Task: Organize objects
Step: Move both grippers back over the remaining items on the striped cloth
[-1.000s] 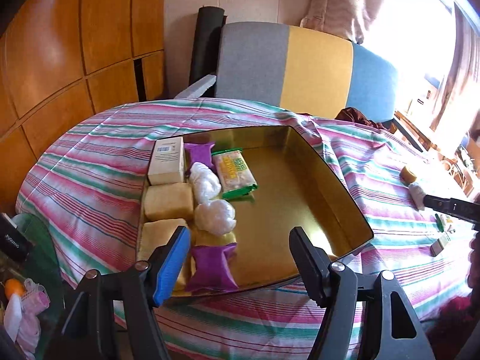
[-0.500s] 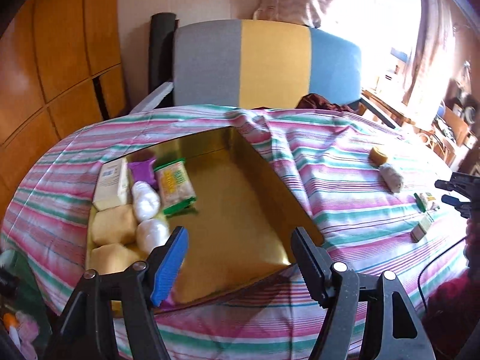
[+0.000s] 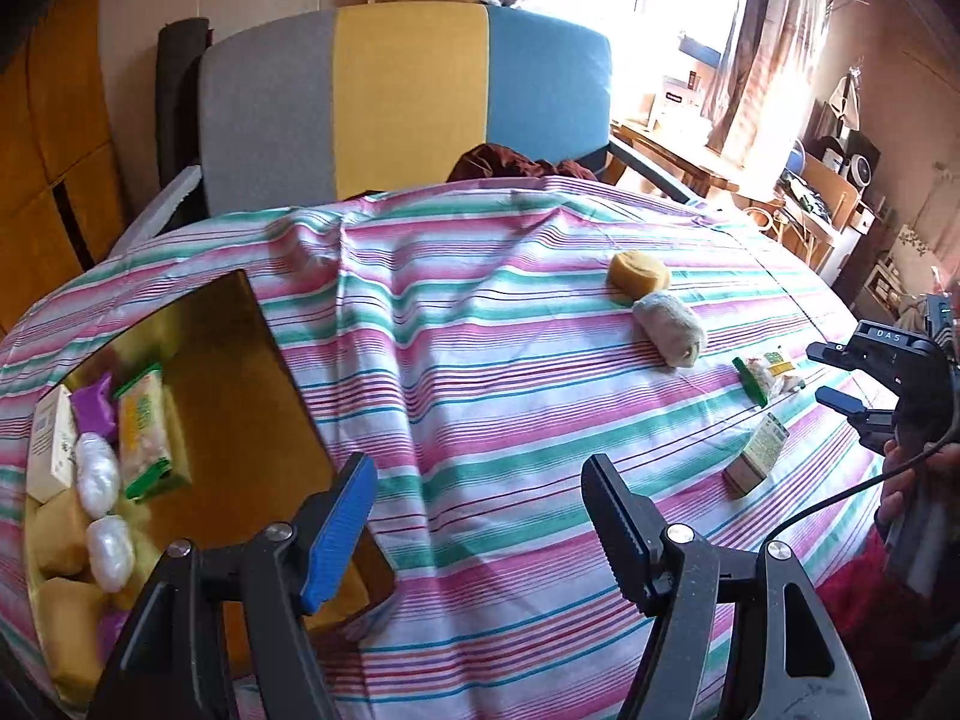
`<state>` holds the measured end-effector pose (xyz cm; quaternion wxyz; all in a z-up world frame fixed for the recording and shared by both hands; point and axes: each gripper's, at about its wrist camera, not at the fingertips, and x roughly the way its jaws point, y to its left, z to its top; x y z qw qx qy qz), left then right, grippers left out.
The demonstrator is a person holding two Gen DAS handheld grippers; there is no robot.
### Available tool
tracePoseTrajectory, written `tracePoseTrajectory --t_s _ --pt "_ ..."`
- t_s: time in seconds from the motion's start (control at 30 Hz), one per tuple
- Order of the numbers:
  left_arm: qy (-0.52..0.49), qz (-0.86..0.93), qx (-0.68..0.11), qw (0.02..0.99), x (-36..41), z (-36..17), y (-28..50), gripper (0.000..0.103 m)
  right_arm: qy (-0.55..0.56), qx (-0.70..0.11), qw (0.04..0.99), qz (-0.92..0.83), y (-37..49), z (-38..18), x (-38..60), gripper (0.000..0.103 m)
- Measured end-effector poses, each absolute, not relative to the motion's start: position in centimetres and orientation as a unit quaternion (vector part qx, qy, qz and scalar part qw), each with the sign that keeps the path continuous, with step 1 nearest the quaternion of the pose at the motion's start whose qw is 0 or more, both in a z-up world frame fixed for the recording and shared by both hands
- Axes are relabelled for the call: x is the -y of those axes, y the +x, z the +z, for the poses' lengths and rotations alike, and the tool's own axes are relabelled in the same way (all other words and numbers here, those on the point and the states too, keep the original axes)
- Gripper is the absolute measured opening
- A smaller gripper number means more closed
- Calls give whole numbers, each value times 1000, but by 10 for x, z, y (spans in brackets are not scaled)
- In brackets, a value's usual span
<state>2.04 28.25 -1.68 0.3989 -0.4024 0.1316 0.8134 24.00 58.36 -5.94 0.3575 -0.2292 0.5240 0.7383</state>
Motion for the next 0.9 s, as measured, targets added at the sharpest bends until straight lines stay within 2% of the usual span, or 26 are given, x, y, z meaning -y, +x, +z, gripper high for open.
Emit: tracePoseTrajectory --t_s 0.23,0.37,0.43,0.53,0.8,0.9 --pt "-430 780 -149 429 -349 -33 17 71 -170 -558 345 735 257 -56 -587 48" --pt "-461 750 -144 452 -394 -41 12 71 -127 -586 357 716 276 -60 -592 59" --pt "-470 739 -140 462 -414 -43 11 72 -129 -600 344 711 275 -64 -594 59" --pt "-479 727 -134 473 -445 -46 9 77 -135 -606 327 712 270 -66 -593 59" --pt "-484 722 -154 470 -517 -62 8 81 -153 -618 291 713 257 -73 -594 59" --pt "-499 717 -145 464 -540 -72 4 87 -155 -616 290 716 255 -73 -595 59"
